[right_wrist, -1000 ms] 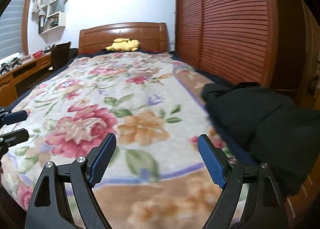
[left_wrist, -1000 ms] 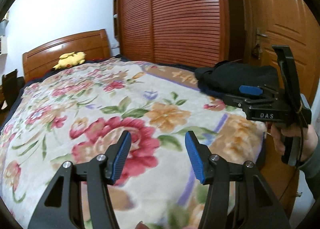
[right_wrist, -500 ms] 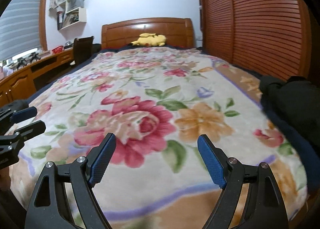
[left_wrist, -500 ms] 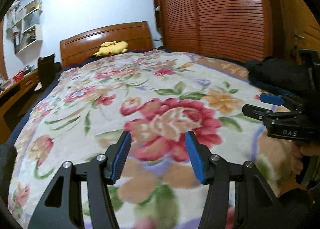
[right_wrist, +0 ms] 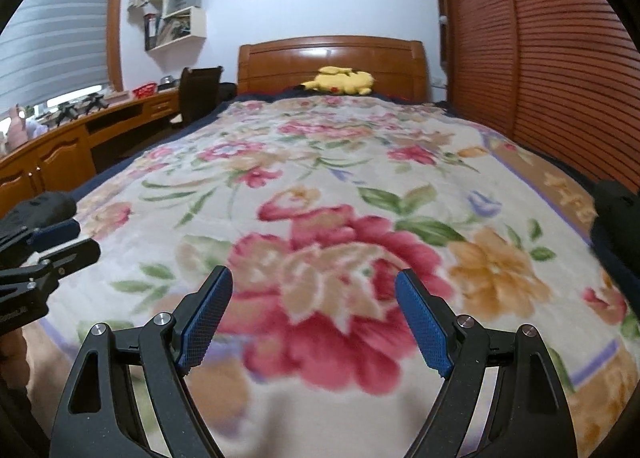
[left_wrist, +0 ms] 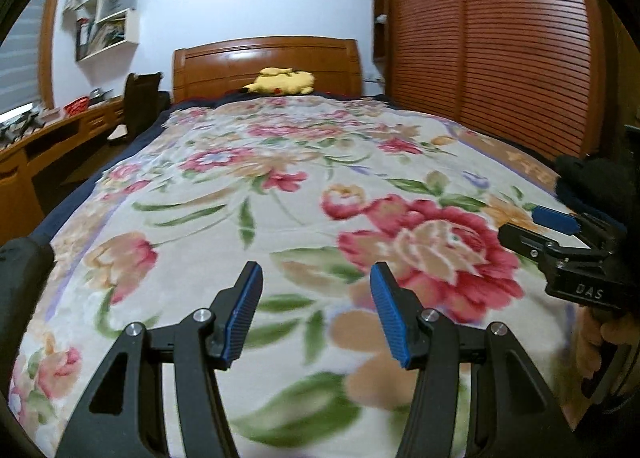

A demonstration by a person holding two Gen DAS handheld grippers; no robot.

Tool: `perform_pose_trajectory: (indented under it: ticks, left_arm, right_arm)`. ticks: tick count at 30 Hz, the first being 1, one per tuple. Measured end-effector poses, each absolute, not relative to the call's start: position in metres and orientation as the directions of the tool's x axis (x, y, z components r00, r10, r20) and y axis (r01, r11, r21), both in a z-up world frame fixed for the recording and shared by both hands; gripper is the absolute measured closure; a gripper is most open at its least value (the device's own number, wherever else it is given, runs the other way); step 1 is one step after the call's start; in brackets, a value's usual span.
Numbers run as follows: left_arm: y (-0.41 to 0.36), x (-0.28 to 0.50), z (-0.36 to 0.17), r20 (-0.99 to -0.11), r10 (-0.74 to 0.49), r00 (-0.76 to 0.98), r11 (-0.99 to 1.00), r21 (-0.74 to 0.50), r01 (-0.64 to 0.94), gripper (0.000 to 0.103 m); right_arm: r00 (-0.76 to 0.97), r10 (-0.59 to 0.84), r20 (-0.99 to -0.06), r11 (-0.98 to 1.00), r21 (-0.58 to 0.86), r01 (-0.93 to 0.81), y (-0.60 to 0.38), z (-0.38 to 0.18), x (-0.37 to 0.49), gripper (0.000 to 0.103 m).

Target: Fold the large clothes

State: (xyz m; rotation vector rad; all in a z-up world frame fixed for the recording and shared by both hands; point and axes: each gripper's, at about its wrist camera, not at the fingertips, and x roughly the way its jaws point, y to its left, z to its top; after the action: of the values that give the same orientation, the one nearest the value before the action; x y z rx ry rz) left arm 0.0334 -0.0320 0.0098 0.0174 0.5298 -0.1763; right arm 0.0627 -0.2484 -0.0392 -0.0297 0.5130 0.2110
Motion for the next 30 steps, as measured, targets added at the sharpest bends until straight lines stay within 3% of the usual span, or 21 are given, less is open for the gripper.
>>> perform_pose_trajectory:
  ticks: [11, 30]
  left_arm:
    - [0.01, 0.03, 0.014, -0.441, -0.072, 0.895, 0.997, -0.04, 0.061, 0.048]
    - [0.005, 0.024, 0.008, -0.439, -0.07, 0.896, 0.998, -0.036, 0.06, 0.048]
  right_arm:
    - [0.886, 0.25, -0.391, 0.962, 0.0, -0.272, -0.195, -0.034, 0.07, 0.018]
    - [0.893, 0.265, -0.364, 0.96, 0.009, -0.281, -0.194, -0.036, 0.068, 0.018]
